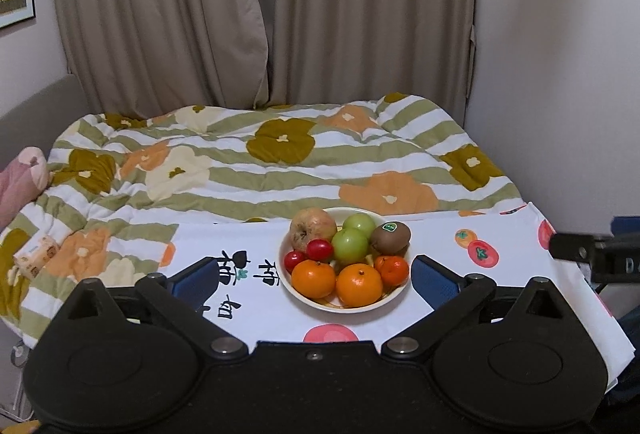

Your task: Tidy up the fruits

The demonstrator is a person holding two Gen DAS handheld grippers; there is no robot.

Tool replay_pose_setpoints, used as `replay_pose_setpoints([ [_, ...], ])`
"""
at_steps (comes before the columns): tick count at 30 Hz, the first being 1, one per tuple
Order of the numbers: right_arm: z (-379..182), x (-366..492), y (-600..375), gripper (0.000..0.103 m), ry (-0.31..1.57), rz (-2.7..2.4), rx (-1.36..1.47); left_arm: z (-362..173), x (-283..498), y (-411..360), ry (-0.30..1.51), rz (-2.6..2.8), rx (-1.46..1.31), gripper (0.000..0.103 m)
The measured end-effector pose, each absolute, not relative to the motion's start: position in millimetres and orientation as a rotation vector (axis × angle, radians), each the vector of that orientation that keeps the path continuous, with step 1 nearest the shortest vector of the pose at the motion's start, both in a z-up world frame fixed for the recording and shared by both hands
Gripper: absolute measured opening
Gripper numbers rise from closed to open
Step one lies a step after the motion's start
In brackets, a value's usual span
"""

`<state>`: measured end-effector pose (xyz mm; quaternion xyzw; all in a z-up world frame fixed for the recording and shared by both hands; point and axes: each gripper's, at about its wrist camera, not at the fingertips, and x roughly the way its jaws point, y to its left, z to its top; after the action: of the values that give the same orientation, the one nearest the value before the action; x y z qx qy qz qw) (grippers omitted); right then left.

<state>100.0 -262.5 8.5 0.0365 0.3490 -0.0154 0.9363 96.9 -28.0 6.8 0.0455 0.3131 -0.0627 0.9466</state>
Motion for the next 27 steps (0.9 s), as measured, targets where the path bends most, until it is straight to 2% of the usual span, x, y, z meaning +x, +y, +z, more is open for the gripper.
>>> replay_pose_setpoints([
  [13, 10, 53, -260, 0.103, 0.762, -0.082, 0.081, 12, 52, -29, 0.615, -0.089, 0.139, 0.103],
  [27, 2, 48, -261, 0.103, 0.785, -0.123, 0.091, 6, 49, -27, 0.642, -0.114, 0.129, 0.103],
])
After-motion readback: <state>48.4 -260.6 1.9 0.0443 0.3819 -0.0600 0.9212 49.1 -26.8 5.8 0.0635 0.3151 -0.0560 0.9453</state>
